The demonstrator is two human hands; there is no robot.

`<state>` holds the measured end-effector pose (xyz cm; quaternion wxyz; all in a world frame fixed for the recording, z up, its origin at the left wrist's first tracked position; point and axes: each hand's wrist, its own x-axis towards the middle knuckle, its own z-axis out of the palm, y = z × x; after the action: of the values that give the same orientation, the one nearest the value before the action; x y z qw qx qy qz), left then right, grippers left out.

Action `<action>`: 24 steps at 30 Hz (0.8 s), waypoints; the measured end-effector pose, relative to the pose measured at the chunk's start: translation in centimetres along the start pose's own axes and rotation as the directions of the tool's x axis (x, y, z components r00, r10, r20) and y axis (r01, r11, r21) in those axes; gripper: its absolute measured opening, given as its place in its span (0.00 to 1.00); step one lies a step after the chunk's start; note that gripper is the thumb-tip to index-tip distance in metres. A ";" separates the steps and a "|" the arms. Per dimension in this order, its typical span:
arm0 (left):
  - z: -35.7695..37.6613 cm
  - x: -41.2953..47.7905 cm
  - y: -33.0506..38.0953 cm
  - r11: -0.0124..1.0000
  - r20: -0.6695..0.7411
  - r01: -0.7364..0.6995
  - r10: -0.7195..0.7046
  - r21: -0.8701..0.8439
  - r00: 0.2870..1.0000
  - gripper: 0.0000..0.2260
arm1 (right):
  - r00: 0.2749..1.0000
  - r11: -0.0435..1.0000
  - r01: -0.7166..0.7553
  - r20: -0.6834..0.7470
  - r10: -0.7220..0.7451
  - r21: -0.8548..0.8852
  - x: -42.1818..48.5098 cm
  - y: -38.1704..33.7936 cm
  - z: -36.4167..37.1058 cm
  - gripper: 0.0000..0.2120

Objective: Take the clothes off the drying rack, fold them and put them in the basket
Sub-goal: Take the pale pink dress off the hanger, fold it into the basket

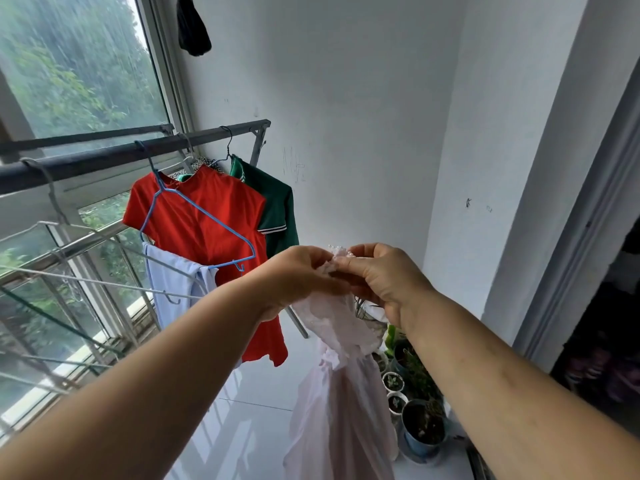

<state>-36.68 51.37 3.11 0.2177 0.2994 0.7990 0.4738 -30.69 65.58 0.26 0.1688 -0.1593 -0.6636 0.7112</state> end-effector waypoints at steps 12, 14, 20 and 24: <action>-1.1 -0.3 -0.3 0.999 -0.032 -0.047 0.048 0.023 0.998 0.18 | 0.975 0.993 -0.001 0.220 0.028 -0.122 -0.2 2.7 -2.8 0.43; -1.4 -0.4 -0.6 0.996 -0.001 -0.070 0.070 0.058 0.998 0.20 | 0.962 0.990 0.004 0.270 0.034 -0.140 -0.2 3.7 -3.1 0.29; -1.8 -0.6 -1.3 0.983 -0.002 -0.098 0.100 0.154 0.995 0.21 | 0.978 0.977 0.054 0.210 -0.010 -0.207 0.3 4.8 -3.4 0.18; -1.5 -0.7 -2.3 0.980 0.002 -0.109 0.110 0.169 0.994 0.22 | 0.980 0.964 0.065 0.200 -0.012 -0.257 0.3 5.8 -3.4 0.15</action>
<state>-37.69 49.10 1.78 0.1622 0.3584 0.8195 0.4168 -29.58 68.39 -5.73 0.0935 -0.0961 -0.7683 0.6259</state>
